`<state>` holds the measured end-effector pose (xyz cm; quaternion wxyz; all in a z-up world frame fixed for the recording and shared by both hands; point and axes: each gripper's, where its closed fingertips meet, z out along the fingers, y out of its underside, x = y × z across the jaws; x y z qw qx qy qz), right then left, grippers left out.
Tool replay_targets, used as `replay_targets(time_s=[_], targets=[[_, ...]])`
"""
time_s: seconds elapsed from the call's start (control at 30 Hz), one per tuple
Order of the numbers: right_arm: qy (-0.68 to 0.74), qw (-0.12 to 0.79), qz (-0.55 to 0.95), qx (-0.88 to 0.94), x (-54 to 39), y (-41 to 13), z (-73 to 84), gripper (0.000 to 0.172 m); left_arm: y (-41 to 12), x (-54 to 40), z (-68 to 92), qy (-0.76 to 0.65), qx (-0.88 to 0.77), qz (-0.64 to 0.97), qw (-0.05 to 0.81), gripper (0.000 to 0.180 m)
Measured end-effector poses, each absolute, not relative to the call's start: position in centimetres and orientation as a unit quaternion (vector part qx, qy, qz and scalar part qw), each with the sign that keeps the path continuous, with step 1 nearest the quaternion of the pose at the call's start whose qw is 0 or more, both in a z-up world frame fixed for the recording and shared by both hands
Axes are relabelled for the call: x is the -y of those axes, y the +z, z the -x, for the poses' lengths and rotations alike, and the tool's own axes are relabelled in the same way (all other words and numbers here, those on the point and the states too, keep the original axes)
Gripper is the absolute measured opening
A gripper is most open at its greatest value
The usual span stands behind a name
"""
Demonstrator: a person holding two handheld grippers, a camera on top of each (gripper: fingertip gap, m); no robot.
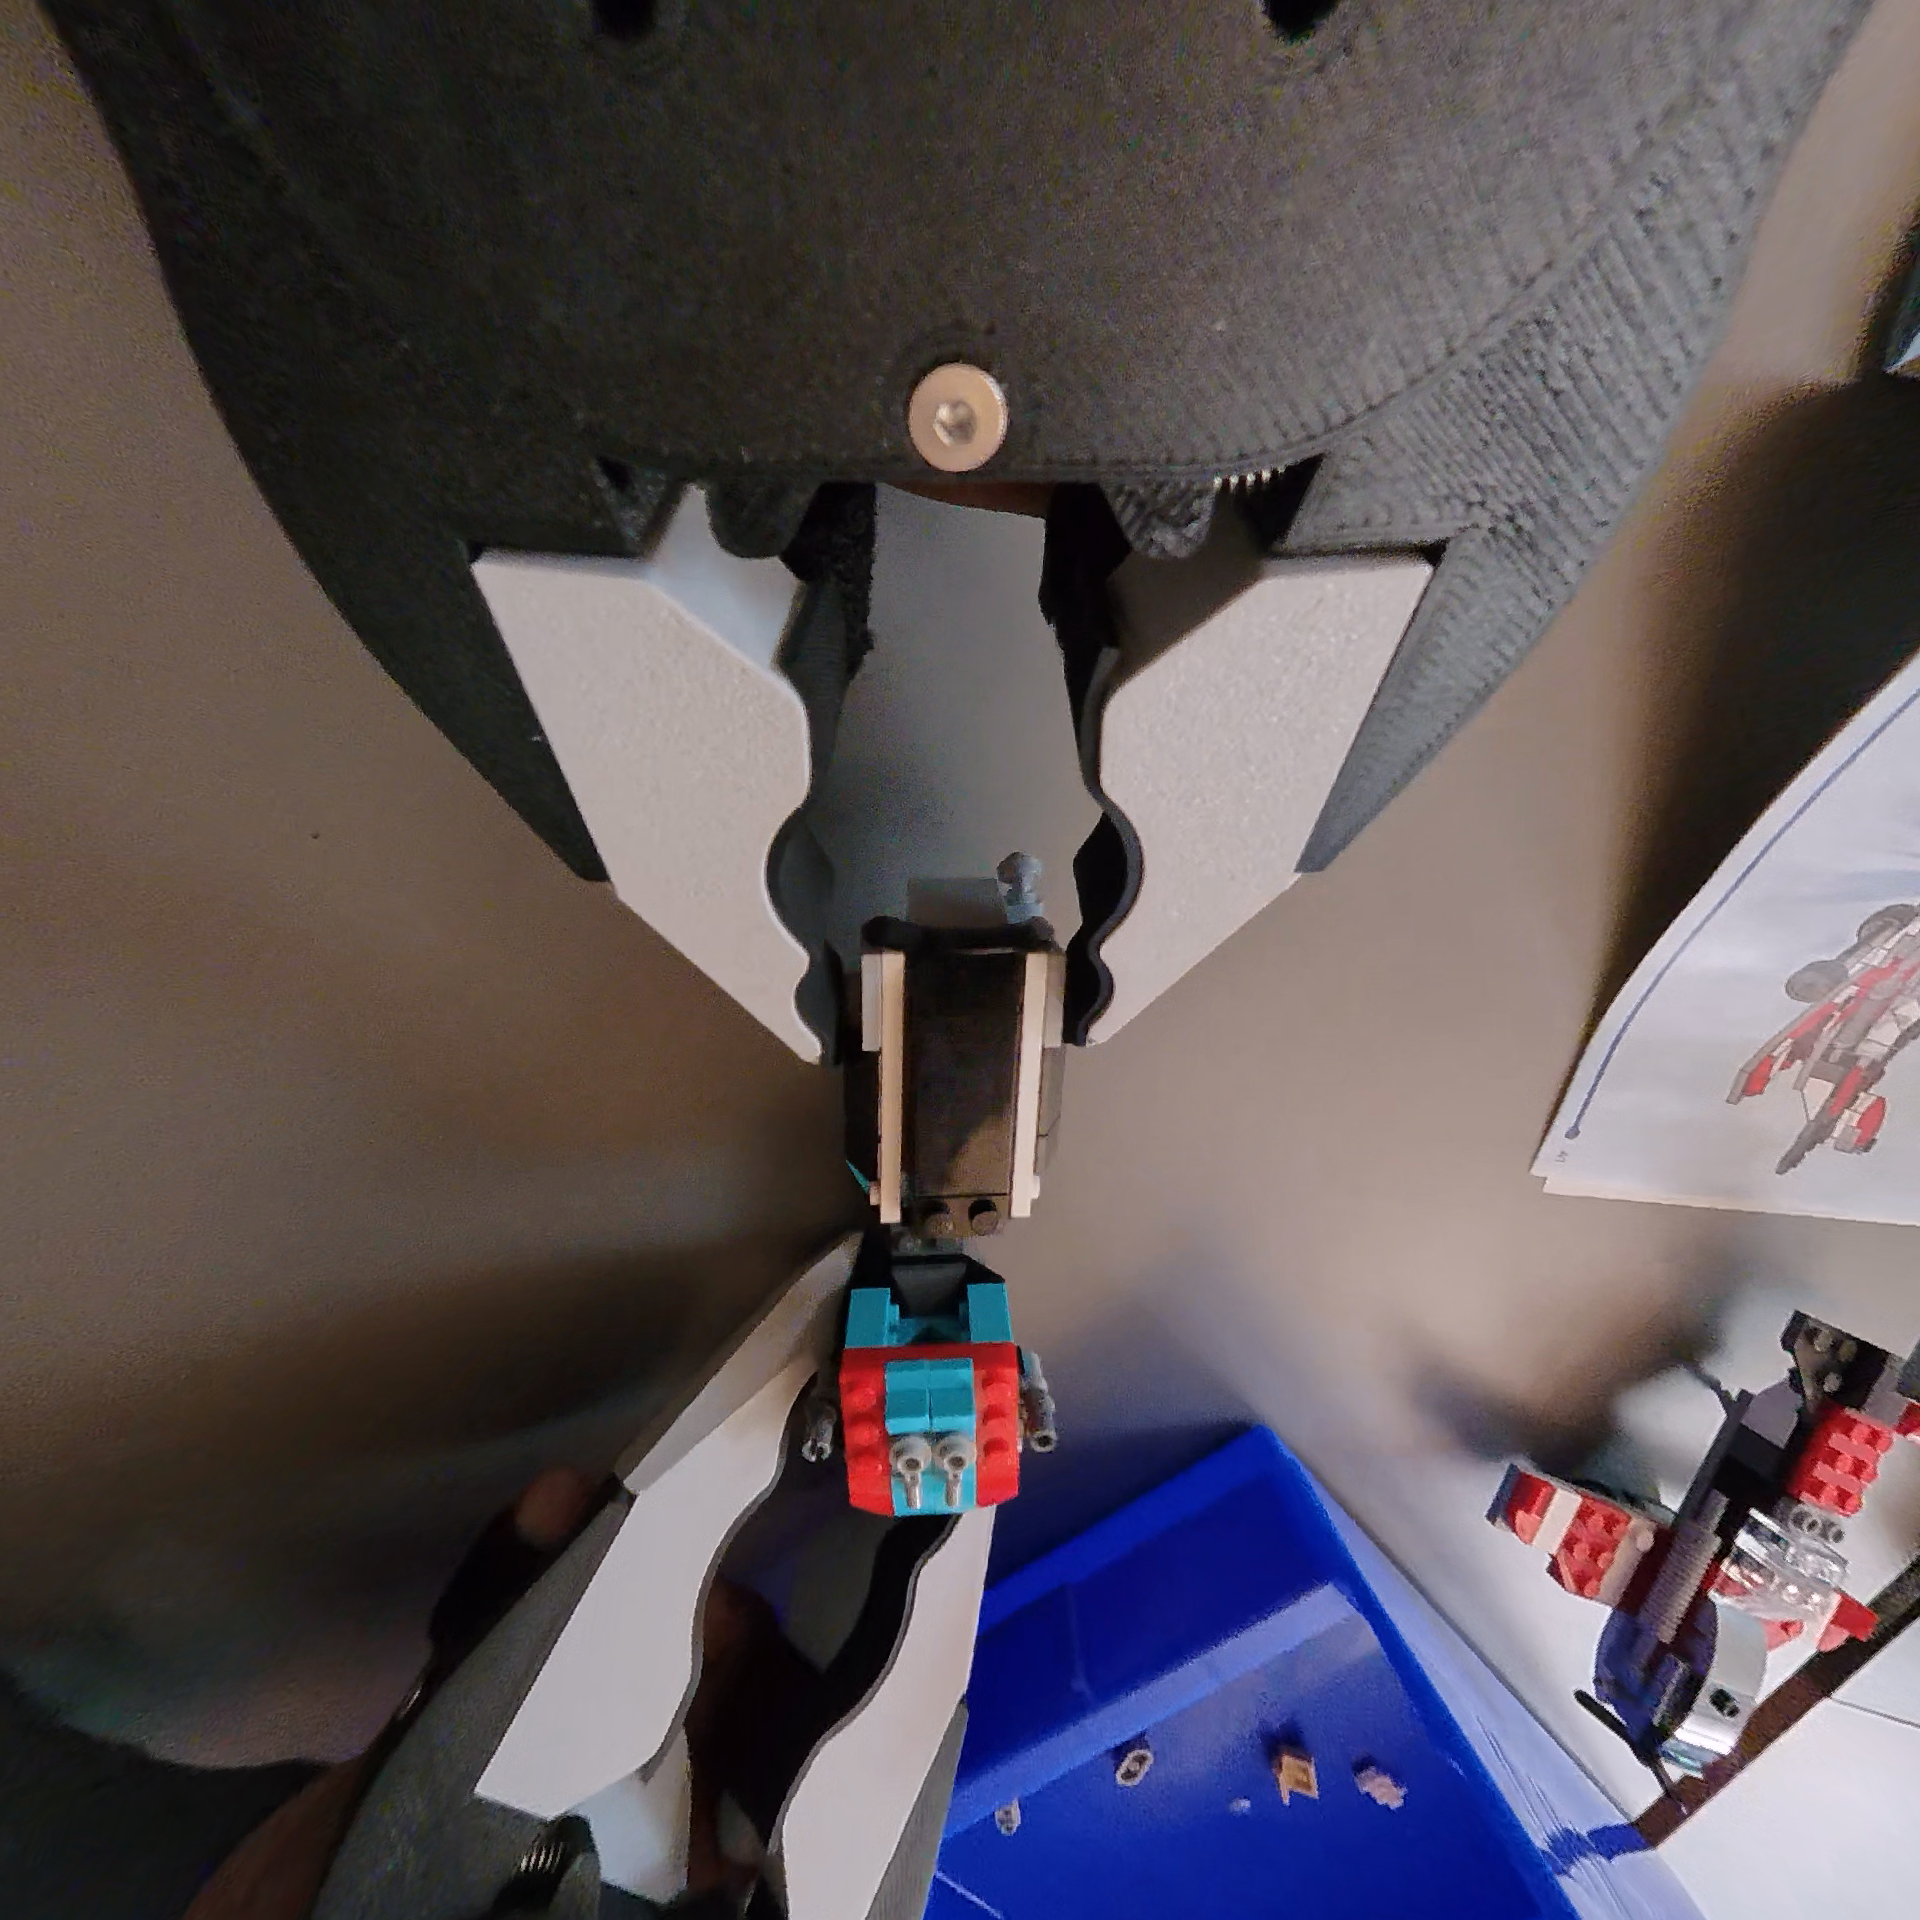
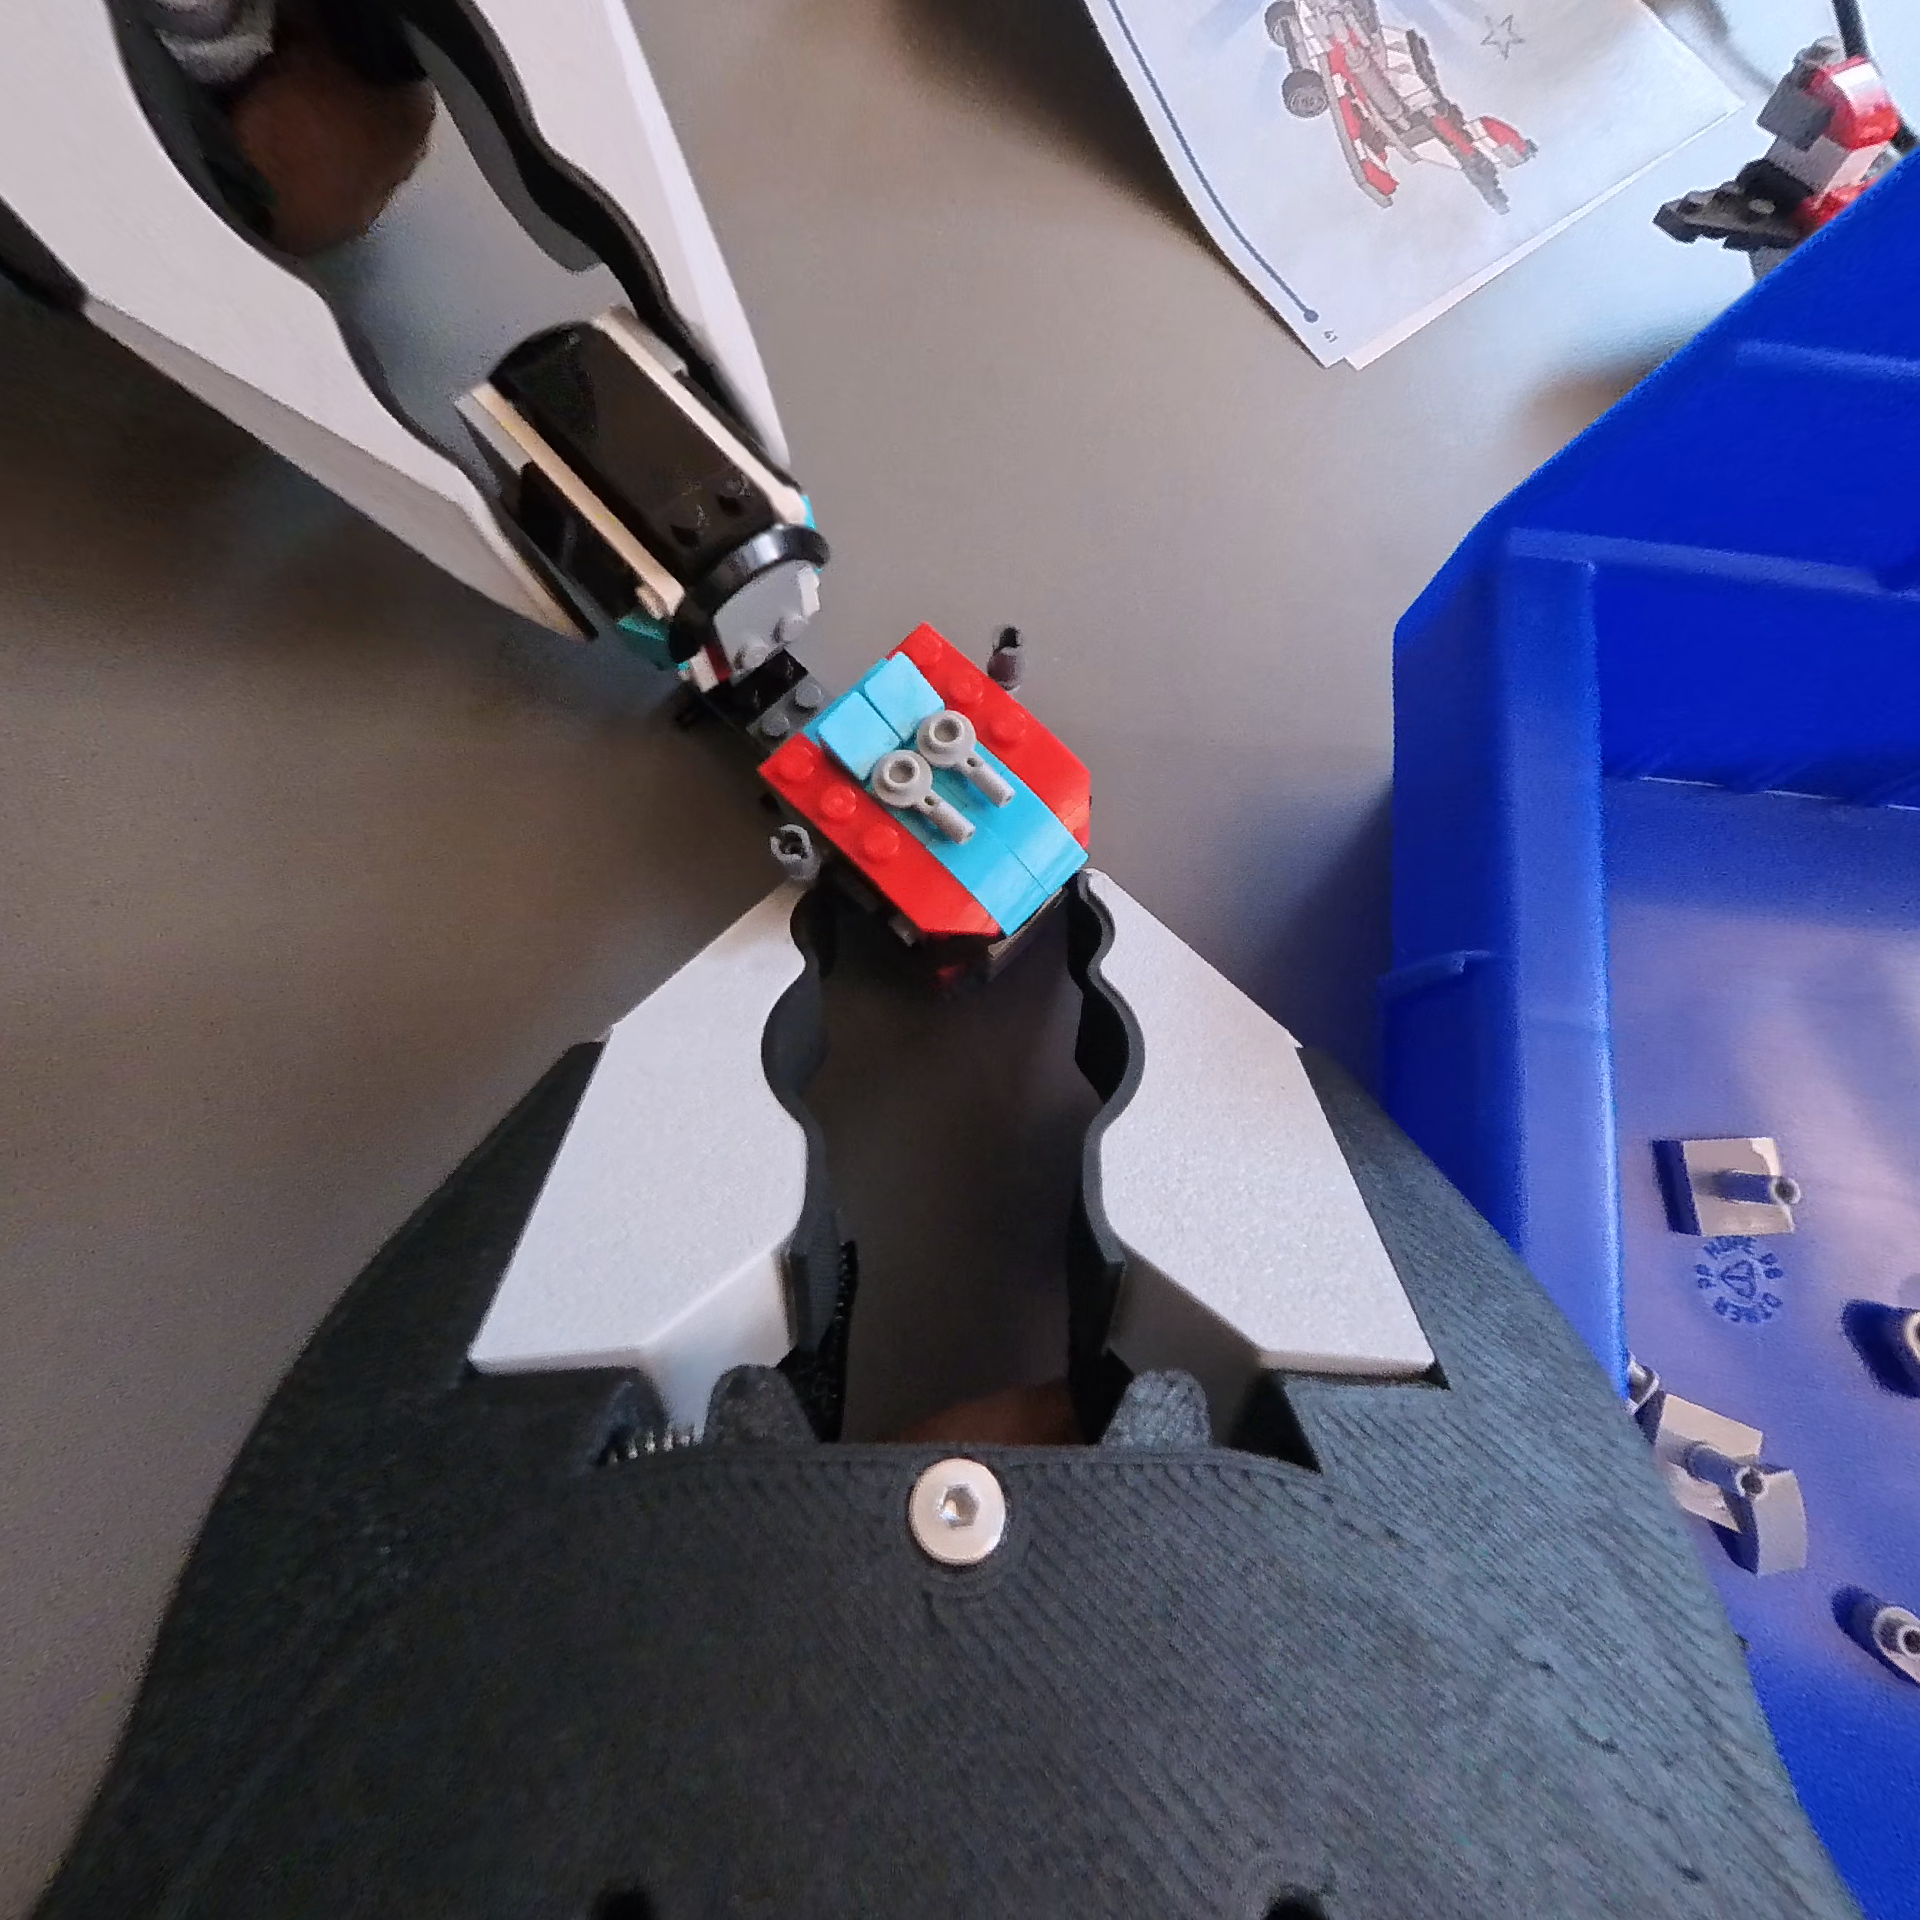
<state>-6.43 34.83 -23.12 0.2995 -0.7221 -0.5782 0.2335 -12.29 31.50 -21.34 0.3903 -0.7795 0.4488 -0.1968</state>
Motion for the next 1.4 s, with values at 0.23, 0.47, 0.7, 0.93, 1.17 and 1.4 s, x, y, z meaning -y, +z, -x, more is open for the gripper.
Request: replay_targets(time_s=[0.23, 0.47, 0.7, 0.93, 1.17, 1.4], targets=[[0.230, 0.301, 0.719, 0.582, -34.7, -23.2, 6.5, 0.045, -21.2, -31.1, 10.9, -0.210, -0.445, 0.776, 0.395, 0.045], [0.232, 0.300, 0.721, 0.580, -34.8, -23.2, 6.4, 0.044, -20.9, -31.7, 10.6, -0.210, -0.439, 0.776, 0.403, 0.045], [0.233, 0.299, 0.723, 0.578, -34.8, -23.2, 6.4, 0.044, -21.2, -31.8, 10.9, -0.218, -0.435, 0.782, 0.390, 0.045], [0.237, 0.296, 0.722, 0.579, -34.7, -23.2, 6.4, 0.045, -21.3, -32.0, 10.7, -0.221, -0.447, 0.782, 0.375, 0.045], [0.244, 0.291, 0.723, 0.578, -34.7, -23.1, 6.4, 0.044, -21.2, -32.4, 10.5, -0.229, -0.447, 0.777, 0.379, 0.045], [0.252, 0.285, 0.723, 0.577, -34.7, -23.1, 6.5, 0.041, -21.1, -32.7, 11.0, -0.243, -0.439, 0.777, 0.380, 0.045]])
